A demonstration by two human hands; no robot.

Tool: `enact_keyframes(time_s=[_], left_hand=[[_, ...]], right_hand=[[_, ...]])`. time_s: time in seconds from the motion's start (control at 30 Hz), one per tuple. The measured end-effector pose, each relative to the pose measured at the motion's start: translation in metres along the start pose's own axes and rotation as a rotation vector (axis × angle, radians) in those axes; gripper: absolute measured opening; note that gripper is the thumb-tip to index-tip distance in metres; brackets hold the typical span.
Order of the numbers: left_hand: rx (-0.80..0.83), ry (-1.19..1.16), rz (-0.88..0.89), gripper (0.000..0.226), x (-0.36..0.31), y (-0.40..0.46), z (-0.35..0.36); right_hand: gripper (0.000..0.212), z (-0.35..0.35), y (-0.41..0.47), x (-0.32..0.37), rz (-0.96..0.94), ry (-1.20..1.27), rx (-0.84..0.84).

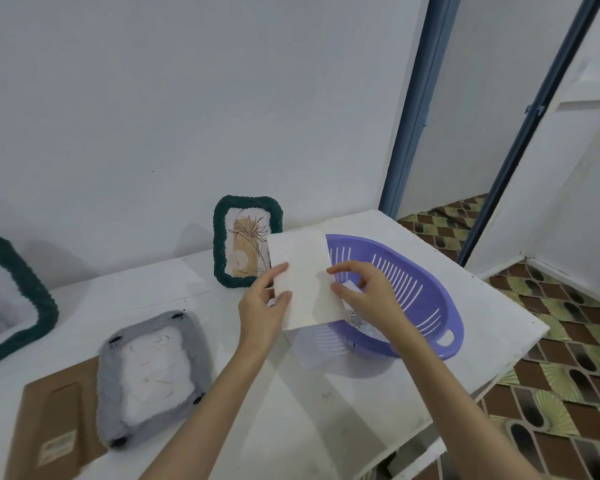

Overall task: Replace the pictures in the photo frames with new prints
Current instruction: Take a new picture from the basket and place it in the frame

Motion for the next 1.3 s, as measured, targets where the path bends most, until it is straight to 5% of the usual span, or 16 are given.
enact_keyframes(time_s=[0.27,0.53,1.03,1.3], left_hand=[[-0.18,-0.069,-0.023,0.035,-0.006,-0.015,-0.089],[-0.36,0.113,-0.088,0.032,0.012,-0.057,-0.203],[-0.129,0.561,-0.235,0.058,0.058,-0.085,-0.236],[-0.024,0.737,-0.254,0.056,0.074,-0.088,-0.235]], right_hand=[[0.034,0.068,-0.002,0.042,-0.122,0.138,0.177],[0.04,0.174,-0.027,0.083,-0.227,0.153,0.409],[0.058,0.256,-0.061,0.047,-0.208,-0.129,0.596],[0.048,0.257,-0.063,0.046,-0.305,-0.251,0.613]])
Point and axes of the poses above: each hand's wrist, its own y-axis towards the middle knuckle, its own z-axis out of the palm, x = y × z, the point moved 10 cm from there along y, towards the middle knuckle
